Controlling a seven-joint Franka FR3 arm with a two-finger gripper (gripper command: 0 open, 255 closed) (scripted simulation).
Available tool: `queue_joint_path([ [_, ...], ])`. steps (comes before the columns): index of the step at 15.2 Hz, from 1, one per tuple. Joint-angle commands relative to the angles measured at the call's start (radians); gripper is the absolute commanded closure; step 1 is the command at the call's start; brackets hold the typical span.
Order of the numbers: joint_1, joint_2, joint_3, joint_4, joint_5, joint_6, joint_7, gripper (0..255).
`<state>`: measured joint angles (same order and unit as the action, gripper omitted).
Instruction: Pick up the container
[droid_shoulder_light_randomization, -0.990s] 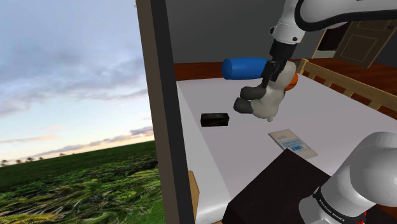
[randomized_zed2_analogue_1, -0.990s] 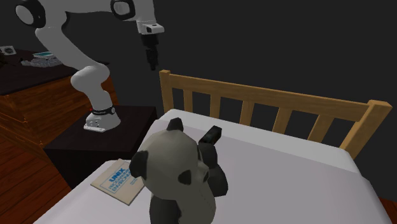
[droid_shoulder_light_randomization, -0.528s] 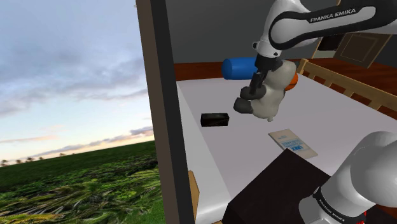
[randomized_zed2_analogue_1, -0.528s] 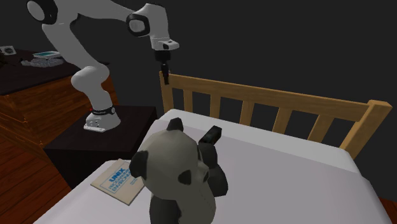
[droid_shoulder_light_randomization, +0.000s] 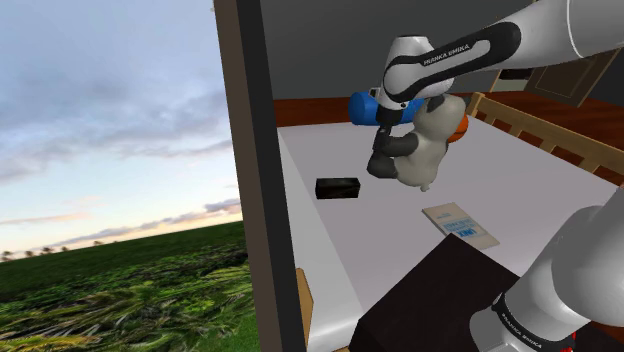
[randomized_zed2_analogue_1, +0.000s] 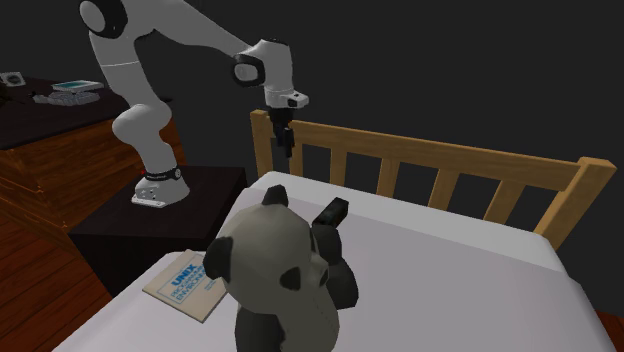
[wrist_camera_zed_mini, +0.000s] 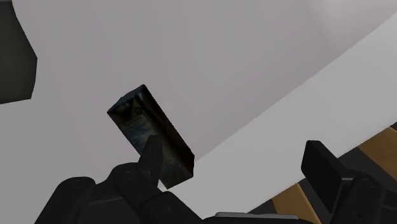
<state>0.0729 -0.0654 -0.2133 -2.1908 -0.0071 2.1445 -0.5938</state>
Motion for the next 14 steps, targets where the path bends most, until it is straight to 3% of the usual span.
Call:
queue_joint_path([
  [1,-0.001,0.074,-0.007,0.038,0.018,0.031,-0.066,0],
  [14,-0.05,0.586,0.056,0.429,0.113,0.117,-0.386,0],
])
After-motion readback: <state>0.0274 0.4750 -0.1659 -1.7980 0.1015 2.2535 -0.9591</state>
